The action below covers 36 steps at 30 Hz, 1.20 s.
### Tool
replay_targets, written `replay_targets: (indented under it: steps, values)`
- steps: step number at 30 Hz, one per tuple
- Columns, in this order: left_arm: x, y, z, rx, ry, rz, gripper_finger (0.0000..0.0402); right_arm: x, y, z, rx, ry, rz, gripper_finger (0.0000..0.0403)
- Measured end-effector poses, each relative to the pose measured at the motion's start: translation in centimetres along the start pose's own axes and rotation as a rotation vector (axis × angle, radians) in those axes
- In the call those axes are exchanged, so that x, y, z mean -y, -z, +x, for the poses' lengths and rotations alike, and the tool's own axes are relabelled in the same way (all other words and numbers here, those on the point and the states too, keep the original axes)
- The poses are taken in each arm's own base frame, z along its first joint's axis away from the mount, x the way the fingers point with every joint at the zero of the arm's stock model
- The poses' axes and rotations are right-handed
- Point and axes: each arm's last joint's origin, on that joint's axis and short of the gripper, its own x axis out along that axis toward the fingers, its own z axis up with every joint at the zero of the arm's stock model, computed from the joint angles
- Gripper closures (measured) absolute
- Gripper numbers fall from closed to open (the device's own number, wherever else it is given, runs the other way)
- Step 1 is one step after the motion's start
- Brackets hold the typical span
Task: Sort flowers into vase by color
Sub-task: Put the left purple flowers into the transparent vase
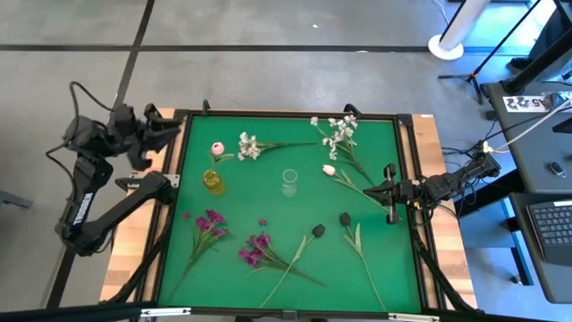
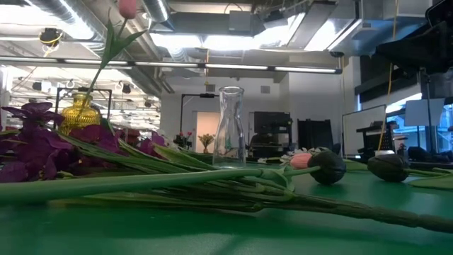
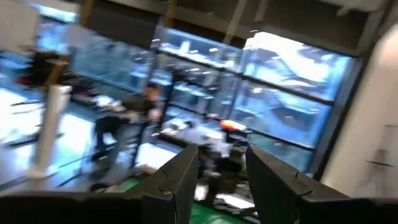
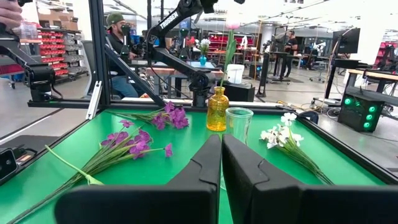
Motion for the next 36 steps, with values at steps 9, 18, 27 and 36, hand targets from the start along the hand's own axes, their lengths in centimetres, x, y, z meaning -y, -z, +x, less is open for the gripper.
replay_targets:
  steps: [9,18,27,36]
  values:
    - [-0.2,0.0,-0.2,0.062,-0.121,-0.001,0.0271,0.0,0.0,0.0,0.000,0.000,0.000,0.0386]
    - [-0.3,-0.4,-1.6,0.249,-0.536,0.228,0.0296,0.0,0.0,0.0,0.000,0.000,0.000,0.0386]
    - [-0.5,1.2,-3.9,0.325,-0.892,0.307,0.0324,0.0,0.0,0.0,0.000,0.000,0.000,0.0386]
    - [-4.2,3.8,-2.6,0.534,-1.075,0.297,0.0368,0.0,0.0,0.0,0.000,0.000,0.001,0.0386]
